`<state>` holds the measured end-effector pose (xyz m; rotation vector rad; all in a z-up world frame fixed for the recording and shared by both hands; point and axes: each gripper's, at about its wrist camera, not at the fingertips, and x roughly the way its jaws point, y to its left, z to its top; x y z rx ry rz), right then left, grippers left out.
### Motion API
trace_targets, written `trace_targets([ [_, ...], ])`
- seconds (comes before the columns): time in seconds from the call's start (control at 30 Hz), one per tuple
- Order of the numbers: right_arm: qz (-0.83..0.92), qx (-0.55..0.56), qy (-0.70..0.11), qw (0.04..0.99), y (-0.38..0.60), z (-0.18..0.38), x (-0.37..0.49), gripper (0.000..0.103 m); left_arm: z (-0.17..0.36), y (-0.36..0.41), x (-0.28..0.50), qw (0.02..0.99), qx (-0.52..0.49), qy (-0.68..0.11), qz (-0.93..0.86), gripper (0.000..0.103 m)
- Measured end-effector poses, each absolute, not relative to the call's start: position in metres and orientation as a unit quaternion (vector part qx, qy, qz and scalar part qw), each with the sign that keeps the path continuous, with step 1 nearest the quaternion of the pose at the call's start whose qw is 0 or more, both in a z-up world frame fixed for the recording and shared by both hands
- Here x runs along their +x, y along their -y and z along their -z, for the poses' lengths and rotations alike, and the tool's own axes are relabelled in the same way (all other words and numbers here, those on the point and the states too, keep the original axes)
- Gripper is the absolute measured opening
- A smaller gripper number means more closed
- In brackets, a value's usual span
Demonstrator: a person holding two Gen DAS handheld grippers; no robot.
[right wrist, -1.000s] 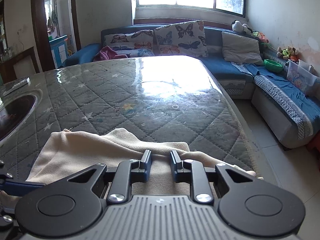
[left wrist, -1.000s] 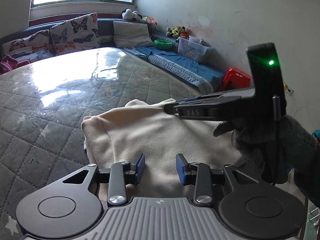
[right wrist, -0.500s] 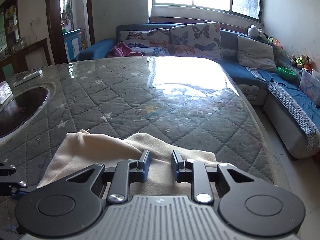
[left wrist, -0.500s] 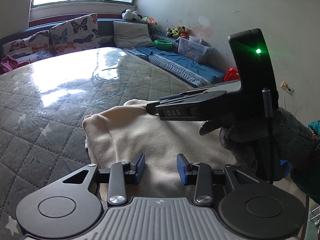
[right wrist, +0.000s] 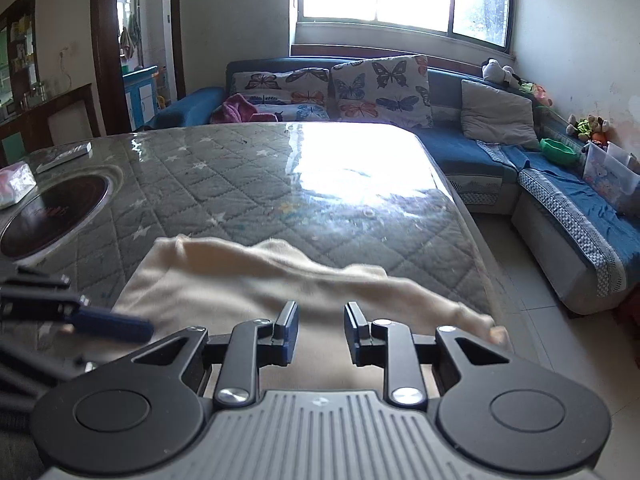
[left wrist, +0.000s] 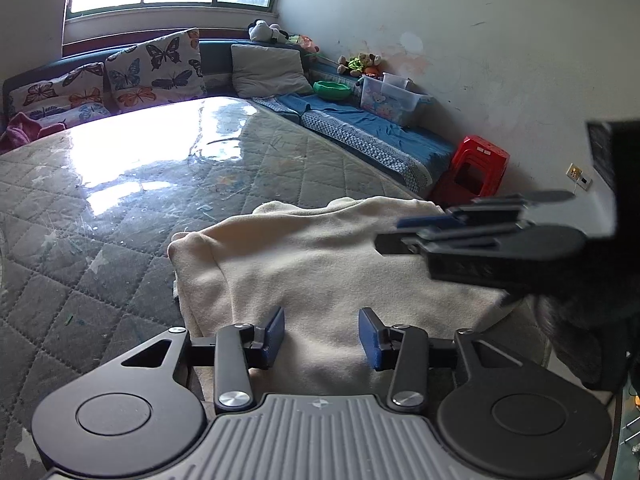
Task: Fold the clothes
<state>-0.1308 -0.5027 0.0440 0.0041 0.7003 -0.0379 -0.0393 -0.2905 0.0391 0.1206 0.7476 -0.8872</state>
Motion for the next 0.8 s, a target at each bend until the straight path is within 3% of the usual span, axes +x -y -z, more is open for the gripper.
trace_targets([
  [0.8,0.079,0.028,-0.345,0.935,0.517,-0.031,-0.219,0.026,-0.036,0.283,-0.046,0.844,0.082,-0.339,0.409,0.048],
])
